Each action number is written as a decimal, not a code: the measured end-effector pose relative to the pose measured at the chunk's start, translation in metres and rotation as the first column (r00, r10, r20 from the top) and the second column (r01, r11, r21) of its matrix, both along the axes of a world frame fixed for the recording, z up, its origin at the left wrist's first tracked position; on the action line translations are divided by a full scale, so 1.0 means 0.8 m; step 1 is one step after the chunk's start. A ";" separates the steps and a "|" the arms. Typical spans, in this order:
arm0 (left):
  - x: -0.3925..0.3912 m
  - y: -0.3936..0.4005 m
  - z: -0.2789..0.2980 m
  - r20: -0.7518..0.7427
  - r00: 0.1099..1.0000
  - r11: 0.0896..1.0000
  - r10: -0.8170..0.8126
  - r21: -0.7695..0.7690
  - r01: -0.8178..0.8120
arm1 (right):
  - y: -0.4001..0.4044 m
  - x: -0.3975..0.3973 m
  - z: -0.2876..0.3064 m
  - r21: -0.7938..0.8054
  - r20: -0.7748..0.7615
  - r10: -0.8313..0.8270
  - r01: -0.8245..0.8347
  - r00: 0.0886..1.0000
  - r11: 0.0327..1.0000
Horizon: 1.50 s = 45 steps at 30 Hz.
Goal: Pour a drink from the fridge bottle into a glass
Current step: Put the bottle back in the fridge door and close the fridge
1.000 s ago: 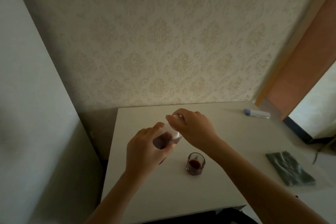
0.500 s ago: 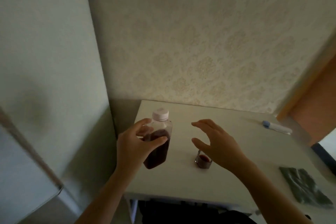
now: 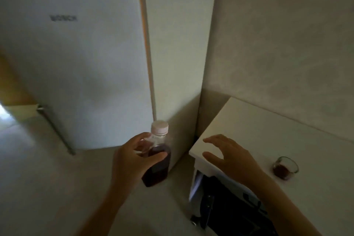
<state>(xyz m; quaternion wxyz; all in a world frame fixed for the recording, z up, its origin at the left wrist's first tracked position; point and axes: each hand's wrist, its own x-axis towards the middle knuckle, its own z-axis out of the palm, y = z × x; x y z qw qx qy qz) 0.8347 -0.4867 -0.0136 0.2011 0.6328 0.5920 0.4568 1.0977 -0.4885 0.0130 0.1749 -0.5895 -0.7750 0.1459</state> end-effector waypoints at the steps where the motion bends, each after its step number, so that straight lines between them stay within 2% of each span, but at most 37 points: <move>1: -0.023 -0.009 0.001 -0.004 0.998 0.998 0.059 -0.013 -0.059 | 0.002 -0.023 0.005 -0.004 0.003 0.040 -0.040 0.999 0.999; 4: -0.095 -0.034 0.006 -0.053 0.982 0.983 0.182 0.012 -0.181 | 0.008 -0.094 0.017 -0.032 0.007 0.138 -0.138 0.990 0.990; 9: -0.214 -0.071 0.012 -0.059 0.959 0.960 0.277 0.057 -0.274 | 0.009 -0.224 0.026 -0.035 0.004 0.267 -0.267 0.964 0.963; 17: -0.426 -0.122 0.022 -0.008 0.929 0.923 0.371 0.113 -0.368 | 0.011 -0.468 0.024 0.011 0.006 0.434 -0.435 0.901 0.901; 23: -0.575 -0.122 0.026 -0.006 0.912 0.903 0.410 0.143 -0.405 | 0.034 -0.635 0.028 0.016 0.012 0.542 -0.542 0.840 0.840; 33: -0.770 0.008 0.017 0.049 0.872 0.857 0.488 0.164 -0.489 | 0.197 -0.861 0.013 0.008 0.025 0.647 -0.647 0.763 0.763; 39: -0.863 0.120 0.027 0.019 0.894 0.887 0.447 0.125 -0.446 | 0.324 -0.958 0.030 0.075 0.062 0.576 -0.580 0.815 0.811; 45: -0.939 0.246 0.032 0.033 0.930 0.925 0.366 0.102 -0.367 | 0.420 -1.008 0.035 0.094 0.073 0.498 -0.503 0.864 0.859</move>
